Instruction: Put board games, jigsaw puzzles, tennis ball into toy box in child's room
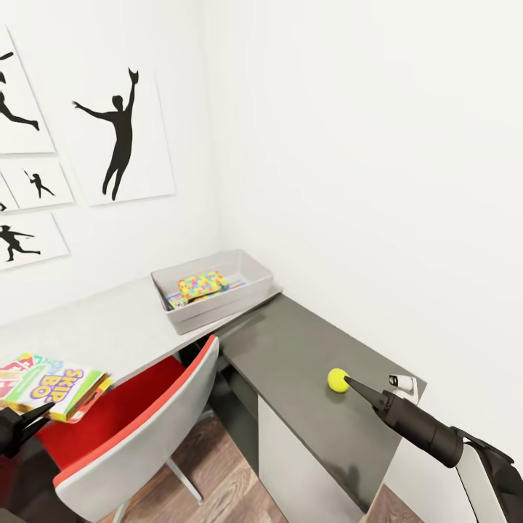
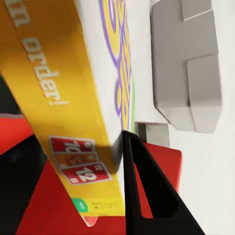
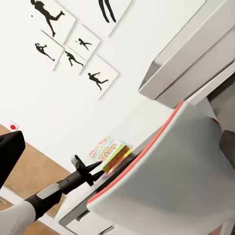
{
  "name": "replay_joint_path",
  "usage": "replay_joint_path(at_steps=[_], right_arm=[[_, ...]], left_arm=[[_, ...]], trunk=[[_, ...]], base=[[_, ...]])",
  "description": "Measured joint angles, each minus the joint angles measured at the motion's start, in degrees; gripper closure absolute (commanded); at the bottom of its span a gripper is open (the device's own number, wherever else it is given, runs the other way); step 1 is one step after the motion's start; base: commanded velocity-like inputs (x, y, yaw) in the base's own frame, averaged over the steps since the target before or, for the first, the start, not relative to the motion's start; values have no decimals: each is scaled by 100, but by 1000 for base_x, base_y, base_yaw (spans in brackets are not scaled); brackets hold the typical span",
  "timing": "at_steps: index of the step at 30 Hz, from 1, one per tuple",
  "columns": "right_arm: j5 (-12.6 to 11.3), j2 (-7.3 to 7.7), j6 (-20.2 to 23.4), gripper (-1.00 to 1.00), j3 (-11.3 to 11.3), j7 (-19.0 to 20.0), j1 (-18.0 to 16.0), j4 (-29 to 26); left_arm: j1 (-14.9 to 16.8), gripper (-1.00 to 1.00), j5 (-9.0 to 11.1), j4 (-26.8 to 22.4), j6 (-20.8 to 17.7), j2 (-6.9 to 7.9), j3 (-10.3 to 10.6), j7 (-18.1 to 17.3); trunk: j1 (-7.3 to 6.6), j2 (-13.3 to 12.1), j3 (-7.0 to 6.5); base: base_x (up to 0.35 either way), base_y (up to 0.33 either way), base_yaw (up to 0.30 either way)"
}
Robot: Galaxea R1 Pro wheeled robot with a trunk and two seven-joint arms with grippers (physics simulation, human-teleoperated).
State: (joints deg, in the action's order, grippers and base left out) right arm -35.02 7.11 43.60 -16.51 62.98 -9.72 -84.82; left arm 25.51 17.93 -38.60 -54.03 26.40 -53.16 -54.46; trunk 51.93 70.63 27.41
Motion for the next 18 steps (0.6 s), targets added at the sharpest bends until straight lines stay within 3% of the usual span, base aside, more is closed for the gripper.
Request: replay_joint_path(at_steps=[18], right_arm=[[21,-3,0,-100,1,9,0,0]], left_arm=[[1,100,-3,-77,-38,153,13,-87]], trunk=[[-396,-722,-323]], base=[[0,0,0]])
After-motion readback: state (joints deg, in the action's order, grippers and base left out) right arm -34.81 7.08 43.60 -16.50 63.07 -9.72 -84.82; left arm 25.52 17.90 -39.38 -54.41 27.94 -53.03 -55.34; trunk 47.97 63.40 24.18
